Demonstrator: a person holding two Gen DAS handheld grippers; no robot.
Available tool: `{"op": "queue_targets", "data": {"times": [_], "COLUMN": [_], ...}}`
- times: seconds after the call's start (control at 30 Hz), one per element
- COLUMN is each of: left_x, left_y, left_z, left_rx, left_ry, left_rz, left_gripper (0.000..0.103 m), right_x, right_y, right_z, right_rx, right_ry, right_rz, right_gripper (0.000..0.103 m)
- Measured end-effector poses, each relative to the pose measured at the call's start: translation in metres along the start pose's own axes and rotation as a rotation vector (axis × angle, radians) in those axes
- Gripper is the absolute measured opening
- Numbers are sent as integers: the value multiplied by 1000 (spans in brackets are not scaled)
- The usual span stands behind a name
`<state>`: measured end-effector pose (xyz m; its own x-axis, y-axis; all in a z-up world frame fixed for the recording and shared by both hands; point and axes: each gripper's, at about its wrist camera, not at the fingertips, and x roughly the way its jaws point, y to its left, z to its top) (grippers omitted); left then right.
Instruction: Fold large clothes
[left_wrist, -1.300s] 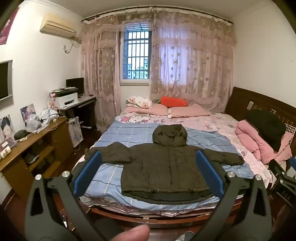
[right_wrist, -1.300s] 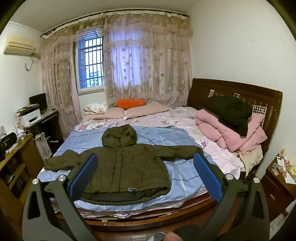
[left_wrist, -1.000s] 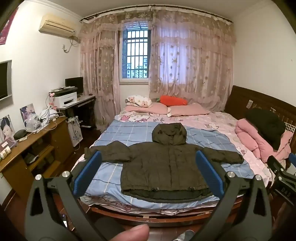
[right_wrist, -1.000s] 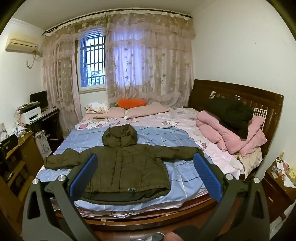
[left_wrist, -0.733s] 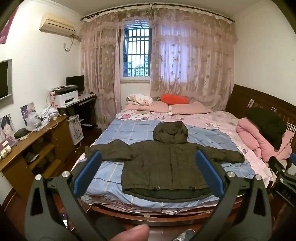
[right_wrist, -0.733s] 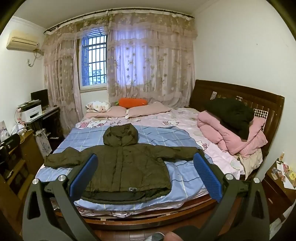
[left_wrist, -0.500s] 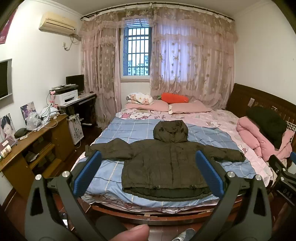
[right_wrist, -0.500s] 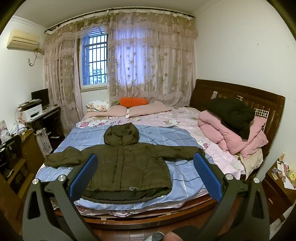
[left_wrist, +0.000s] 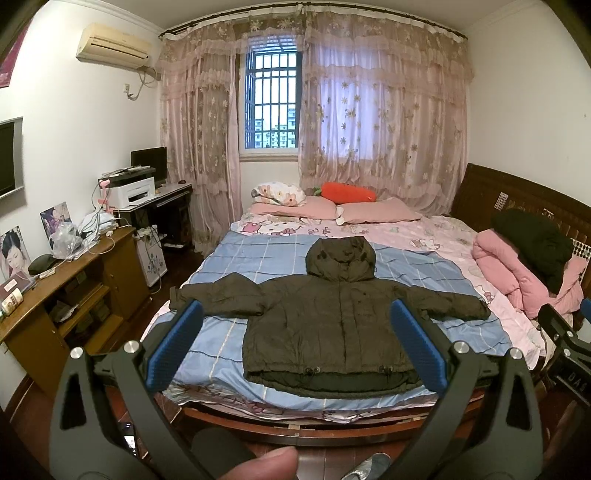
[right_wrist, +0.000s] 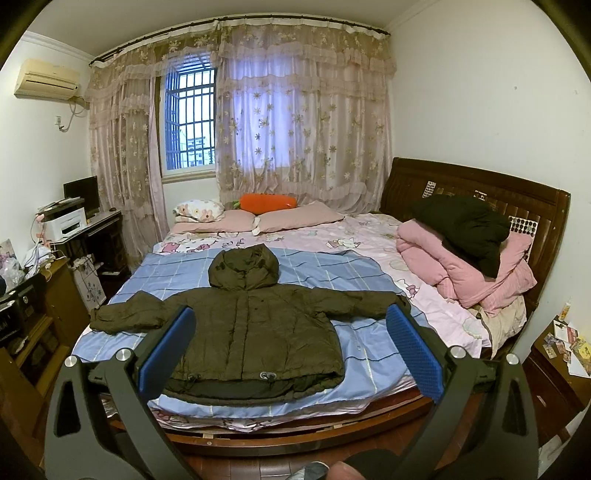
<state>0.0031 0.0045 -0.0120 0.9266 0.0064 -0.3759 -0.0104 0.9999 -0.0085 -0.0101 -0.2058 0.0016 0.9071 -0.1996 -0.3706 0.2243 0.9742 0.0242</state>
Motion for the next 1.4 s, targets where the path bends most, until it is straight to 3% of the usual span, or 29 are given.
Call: {"op": "queue_targets", "data": {"times": [1.4], "left_x": [2], "left_y": [-5], "left_z": [2], "left_rx": [7], "left_ry": [10], "left_rz": [3], "left_gripper": [101], "right_x": [0], "right_y": [0], "right_z": [0], "right_rx": [1], "right_ry": [4], "right_rz": [1], "right_gripper": [102]}}
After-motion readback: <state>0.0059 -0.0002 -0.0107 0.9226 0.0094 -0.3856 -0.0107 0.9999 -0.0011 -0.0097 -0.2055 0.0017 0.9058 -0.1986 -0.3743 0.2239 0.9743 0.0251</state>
